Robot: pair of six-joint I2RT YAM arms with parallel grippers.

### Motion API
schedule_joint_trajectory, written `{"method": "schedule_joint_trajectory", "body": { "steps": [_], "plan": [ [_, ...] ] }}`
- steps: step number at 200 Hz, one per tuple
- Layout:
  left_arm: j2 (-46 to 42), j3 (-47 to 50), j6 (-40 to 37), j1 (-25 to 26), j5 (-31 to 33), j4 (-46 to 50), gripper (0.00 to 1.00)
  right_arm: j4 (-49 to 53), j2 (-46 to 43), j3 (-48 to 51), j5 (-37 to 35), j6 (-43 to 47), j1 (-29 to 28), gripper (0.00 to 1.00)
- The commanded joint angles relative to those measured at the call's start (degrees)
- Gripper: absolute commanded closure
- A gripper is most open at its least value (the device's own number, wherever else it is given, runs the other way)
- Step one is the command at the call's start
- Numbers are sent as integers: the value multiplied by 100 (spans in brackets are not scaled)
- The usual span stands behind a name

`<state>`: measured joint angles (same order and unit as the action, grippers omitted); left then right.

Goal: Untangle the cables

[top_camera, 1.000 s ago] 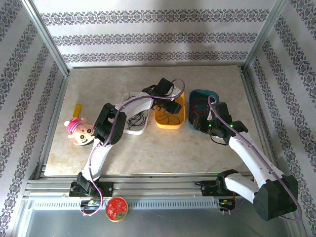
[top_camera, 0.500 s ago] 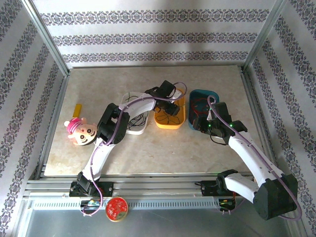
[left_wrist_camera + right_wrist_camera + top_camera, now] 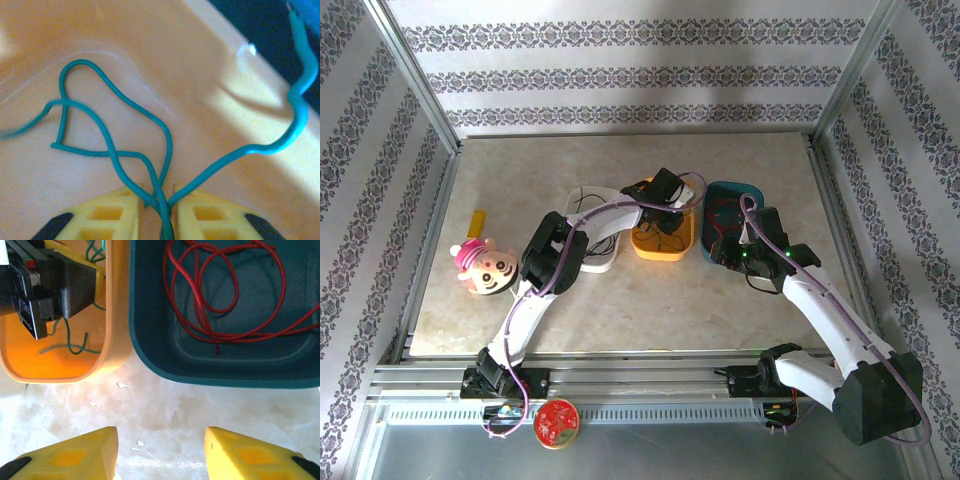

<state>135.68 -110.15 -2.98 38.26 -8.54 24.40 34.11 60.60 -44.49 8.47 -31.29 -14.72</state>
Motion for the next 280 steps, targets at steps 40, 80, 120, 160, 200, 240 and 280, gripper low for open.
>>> {"method": "schedule_joint_trajectory", "body": {
  "steps": [40,80,120,160,200,240,280],
  "plan": [
    [-486,261,523,-67,-370,-696,100,61,-11,-33,66,46,54,51],
    [-771,547,990,-182,-612,-1043,100,61,-81,19,50,43,57,51],
    [-1117,1058,1337,-331,-629,-1361,100,43,-118,64,40,35,65,51],
    [-1231,1560,1704,-475,-549,-1662,100,17,-122,74,54,16,66,51],
    [-1136,1678,2155,-472,-320,-1945,78,26,-127,54,67,10,60,51],
    [-1209,1593,2470,-472,-294,-2358,34,43,-126,50,69,26,63,51],
    [-1476,1450,2629,-429,-144,-2601,30,74,-142,19,-52,9,73,51]
  ]
}}
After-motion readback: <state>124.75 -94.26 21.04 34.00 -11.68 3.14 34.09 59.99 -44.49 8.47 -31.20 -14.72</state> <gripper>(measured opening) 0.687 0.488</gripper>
